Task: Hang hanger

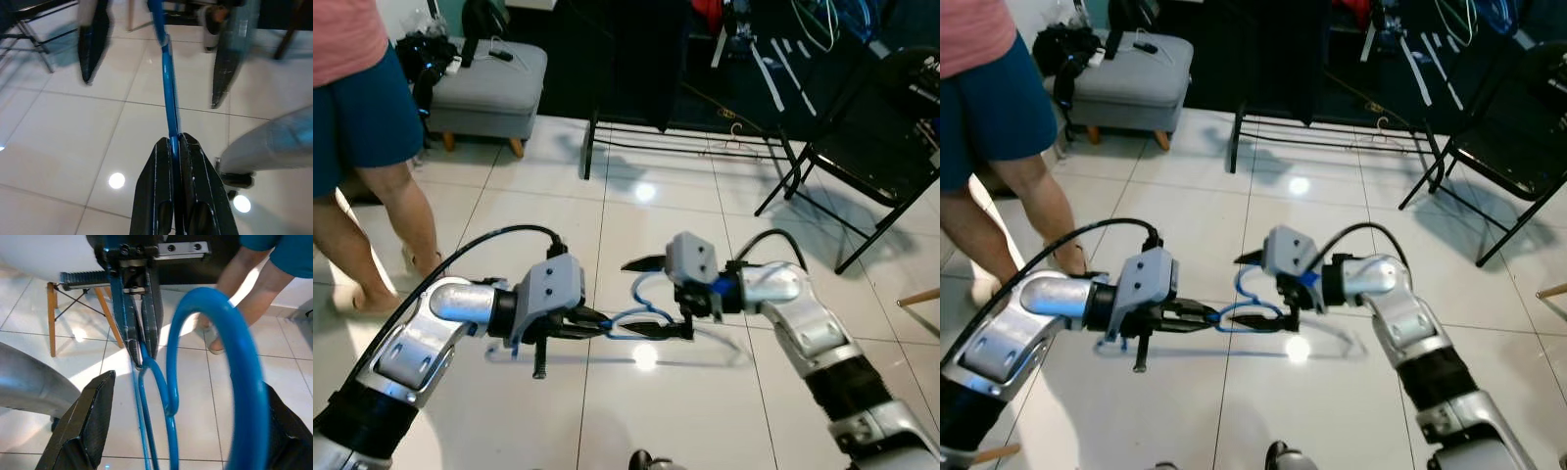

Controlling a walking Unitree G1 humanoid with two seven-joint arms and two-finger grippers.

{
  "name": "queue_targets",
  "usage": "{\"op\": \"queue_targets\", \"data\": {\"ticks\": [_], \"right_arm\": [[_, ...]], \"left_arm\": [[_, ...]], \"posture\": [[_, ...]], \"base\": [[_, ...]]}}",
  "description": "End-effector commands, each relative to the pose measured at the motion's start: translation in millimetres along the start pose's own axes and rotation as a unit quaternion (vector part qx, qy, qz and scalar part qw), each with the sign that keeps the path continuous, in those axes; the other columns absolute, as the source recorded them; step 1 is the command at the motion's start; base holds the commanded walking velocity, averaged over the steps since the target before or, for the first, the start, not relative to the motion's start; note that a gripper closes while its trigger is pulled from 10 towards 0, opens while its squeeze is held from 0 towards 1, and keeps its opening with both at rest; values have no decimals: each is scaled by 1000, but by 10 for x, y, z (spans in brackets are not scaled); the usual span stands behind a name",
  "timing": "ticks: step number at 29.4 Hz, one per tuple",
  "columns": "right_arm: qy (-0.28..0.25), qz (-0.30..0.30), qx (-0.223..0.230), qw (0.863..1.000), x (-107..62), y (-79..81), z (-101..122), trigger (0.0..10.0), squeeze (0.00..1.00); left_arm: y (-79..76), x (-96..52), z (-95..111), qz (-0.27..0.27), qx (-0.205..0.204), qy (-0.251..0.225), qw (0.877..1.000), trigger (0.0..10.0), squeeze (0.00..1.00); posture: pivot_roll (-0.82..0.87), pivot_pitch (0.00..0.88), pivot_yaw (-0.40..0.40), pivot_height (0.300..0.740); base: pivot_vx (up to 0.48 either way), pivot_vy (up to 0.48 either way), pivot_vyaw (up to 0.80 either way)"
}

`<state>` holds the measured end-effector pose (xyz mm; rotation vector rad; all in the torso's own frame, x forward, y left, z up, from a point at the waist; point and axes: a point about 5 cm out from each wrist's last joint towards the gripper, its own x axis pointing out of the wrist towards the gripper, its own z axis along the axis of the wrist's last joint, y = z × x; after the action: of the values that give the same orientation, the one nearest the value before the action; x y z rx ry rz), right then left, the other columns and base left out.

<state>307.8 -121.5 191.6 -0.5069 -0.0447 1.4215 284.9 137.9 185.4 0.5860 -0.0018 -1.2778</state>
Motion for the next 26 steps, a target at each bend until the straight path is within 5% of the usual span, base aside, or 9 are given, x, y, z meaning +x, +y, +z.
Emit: {"op": "queue_targets", "data": {"ticks": [1, 2, 3, 5, 7, 15, 18, 23, 26], "right_arm": [[-19, -2, 7, 1000, -50, 20, 32, 10000, 0], [-19, -2, 7, 1000, -50, 20, 32, 10000, 0], [-4, -81, -7, 997, -139, -87, 3, 10000, 0], [-4, -81, -7, 997, -139, -87, 3, 10000, 0], [117, -180, -74, 974, -253, -244, -252, 10000, 0], [104, -119, -62, 985, -205, -68, -256, 10000, 0], [125, -144, -56, 980, -298, -19, -282, 10000, 0], [131, -196, -68, 970, -354, -84, -285, 10000, 0], [58, -362, -80, 927, -399, -282, -118, 10000, 0]], "left_arm": [[17, -26, -67, 11, 0, 23, 1000, 0, 0], [17, -26, -67, 11, 0, 23, 1000, 0, 0], [57, -29, -92, 29, 7, 34, 999, 0, 0], [57, -29, -92, 29, 7, 34, 999, 0, 0], [82, -24, -61, 54, 2, 26, 998, 0, 0], [131, -57, -180, 90, 3, 71, 993, 0, 0], [262, -175, -383, 174, -19, 147, 974, 0, 0], [311, -224, -442, 211, -35, 162, 963, 0, 0], [411, -322, -525, 339, -110, 142, 923, 0, 0]], "posture": [[-10, 161, -83, 740], [-10, 161, -83, 740], [-11, 161, -81, 740], [-11, 161, -81, 740], [-10, 164, -79, 740], [-10, 167, -79, 740], [-16, 179, -88, 740], [-16, 179, -88, 740], [-20, 193, -91, 740]], "base": [[0, 0, 0], [0, 0, 0], [0, 0, 0], [0, 0, 0], [0, 0, 0], [0, 0, 0], [0, 0, 0], [0, 0, 0], [0, 0, 0]]}}
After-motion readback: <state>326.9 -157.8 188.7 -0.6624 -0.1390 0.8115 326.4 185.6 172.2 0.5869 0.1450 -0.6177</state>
